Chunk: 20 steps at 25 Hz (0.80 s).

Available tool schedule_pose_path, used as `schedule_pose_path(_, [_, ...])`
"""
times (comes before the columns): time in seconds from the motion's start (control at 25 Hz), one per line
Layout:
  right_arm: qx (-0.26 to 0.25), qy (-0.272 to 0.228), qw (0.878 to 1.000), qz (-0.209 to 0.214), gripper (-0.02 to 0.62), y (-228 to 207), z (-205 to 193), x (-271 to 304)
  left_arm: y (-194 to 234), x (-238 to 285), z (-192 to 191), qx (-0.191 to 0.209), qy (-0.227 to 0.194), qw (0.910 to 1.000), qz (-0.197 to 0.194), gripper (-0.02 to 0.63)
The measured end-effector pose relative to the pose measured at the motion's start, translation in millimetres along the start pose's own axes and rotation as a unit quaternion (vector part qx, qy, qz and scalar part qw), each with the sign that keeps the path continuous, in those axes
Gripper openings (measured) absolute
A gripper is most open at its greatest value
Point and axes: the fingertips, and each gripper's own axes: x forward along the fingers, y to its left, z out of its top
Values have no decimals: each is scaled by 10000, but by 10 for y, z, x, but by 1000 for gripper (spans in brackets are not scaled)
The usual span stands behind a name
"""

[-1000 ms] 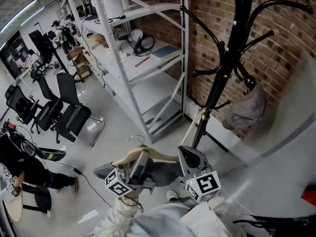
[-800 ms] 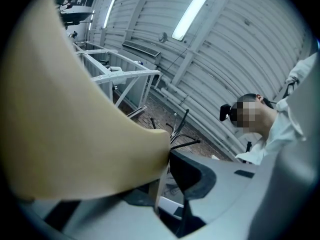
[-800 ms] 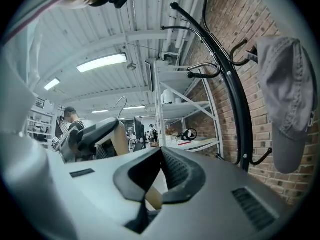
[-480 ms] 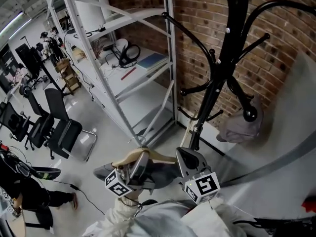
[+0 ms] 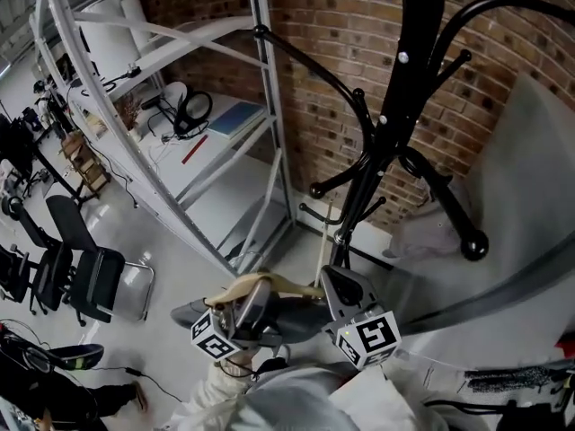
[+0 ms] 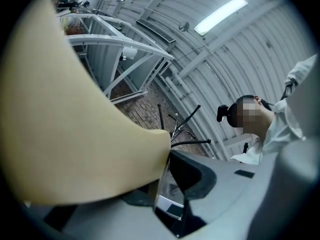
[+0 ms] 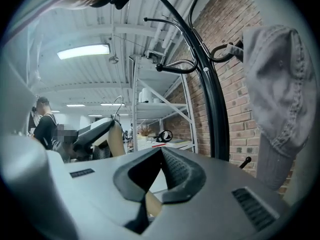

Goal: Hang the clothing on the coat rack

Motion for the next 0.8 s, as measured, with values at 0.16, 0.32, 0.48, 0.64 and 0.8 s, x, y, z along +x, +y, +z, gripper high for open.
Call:
schedule_pose_path(0.16, [-7, -20, 9990, -443, 25, -42, 40, 64, 128, 79, 78, -282, 196, 9991, -264, 100])
schedule_pose_path(0.32, [-15, -46, 9956, -941, 25, -95, 58, 86, 226, 162, 93, -557, 462, 9958, -569, 100])
schedule_pose_path(0.48, [-26, -66, 9876, -1571, 25, -145, 67, 10, 277, 252, 37, -899, 824, 9880, -950, 100])
schedule_pose_path(0.64, [-6, -50, 9775, -2108, 25, -124, 63, -81, 264, 290, 17, -1176, 1114, 9784, -1283, 100])
schedule_pose_path(0.8, [11, -68, 9659, -2589, 25, -49, 51, -189, 238, 304, 19, -1399, 1346, 9678, -1600, 100])
